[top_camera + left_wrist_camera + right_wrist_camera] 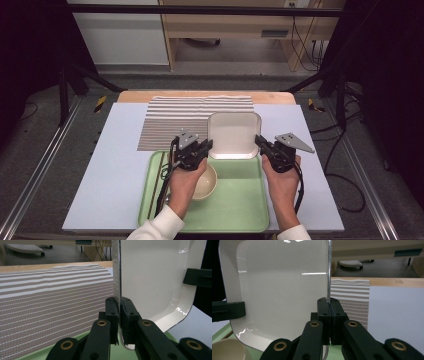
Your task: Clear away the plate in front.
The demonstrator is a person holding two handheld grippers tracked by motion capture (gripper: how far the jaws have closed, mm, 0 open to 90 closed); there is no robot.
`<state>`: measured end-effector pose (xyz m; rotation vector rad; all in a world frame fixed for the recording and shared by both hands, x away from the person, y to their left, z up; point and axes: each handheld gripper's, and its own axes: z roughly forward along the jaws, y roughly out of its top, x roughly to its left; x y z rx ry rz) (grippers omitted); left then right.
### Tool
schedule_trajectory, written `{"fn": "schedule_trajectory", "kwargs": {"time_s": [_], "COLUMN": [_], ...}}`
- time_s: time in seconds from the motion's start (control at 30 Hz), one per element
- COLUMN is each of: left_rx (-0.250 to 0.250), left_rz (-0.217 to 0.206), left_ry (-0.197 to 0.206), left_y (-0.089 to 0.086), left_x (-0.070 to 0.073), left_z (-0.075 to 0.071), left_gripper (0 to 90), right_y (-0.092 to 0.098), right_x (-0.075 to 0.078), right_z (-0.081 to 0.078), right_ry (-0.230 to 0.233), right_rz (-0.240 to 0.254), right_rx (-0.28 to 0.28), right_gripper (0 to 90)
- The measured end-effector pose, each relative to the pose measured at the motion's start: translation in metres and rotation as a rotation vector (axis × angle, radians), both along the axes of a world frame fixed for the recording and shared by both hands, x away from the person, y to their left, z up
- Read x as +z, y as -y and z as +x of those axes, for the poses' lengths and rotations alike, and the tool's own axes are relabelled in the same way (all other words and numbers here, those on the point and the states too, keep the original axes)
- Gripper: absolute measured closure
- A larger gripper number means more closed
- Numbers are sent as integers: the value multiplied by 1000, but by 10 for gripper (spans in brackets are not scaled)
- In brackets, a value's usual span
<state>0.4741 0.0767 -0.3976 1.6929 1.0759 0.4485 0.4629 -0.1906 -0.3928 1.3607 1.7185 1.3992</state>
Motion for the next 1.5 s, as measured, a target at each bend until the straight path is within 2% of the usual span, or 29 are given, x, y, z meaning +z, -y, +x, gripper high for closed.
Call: {"fn": "schedule_trajectory", "kwargs": {"time_s": [0.1, 0.33, 0.43, 0.5, 0.6, 0.63, 0.73, 0.77, 0.83, 0.97, 1.1, 1.13, 1.17, 1.2, 1.27, 1.33, 1.37, 1.4, 1.5], "left_rx": [-6, -21, -52, -75, -81, -81, -85, -93, -83, -47, 10, 5, -3, 14, 53, 79, 99, 118, 172], "left_rz": [10, -1, -23, -47, -64, -65, -59, -34, -12, 28, 58, 71, 86, 87, 125, 123, 134, 138, 170], "left_ry": [10, 30, 34, 37, 52, 56, 87, 116, 146, 170, 202, 196, 170, 170, 180, 174, 183, 193, 219], "left_y": [2, 4, 5, 3, -2, -3, -7, -10, -15, -36, -68, -74, -85, -93, -112, -127, -139, -144, -163], "left_x": [0, 4, 7, 7, 8, 8, 10, 14, 18, 22, 26, 26, 26, 25, 19, 14, 10, 8, 2], "left_z": [0, 0, 0, 0, -1, -2, -5, -7, -11, -15, -19, -19, -20, -22, -27, -31, -34, -36, -43], "left_gripper": [843, 831, 811, 786, 701, 701, 607, 597, 551, 408, 289, 246, 226, 210, 174, 138, 127, 103, 95], "right_y": [3, 10, 14, 17, 22, 29, 39, 42, 48, 57, 61, 61, 60, 60, 59, 59, 58, 57, 55], "right_x": [-1, 0, 2, 3, 3, 2, 1, 1, 0, -3, -6, -6, -6, -6, -7, -8, -8, -10, -13], "right_z": [2, 5, 6, 6, 7, 8, 9, 9, 8, 4, -2, -5, -7, -12, -19, -24, -26, -29, -33], "right_ry": [-16, -38, -46, -46, -50, -60, -79, -85, -98, -146, -184, -198, -204, -210, -231, -252, -258, -279, -290], "right_rz": [12, 50, 73, 70, 75, 94, 104, 101, 80, 58, 48, 35, 25, 9, 15, 7, -5, -16, -22], "right_rx": [3, 9, 9, -3, -22, -36, -58, -62, -54, -48, -51, -47, -44, -42, -47, -46, -46, -47, -32], "right_gripper": [889, 890, 890, 891, 891, 891, 891, 891, 891, 891, 891, 891, 891, 891, 891, 891, 891, 891, 891]}}
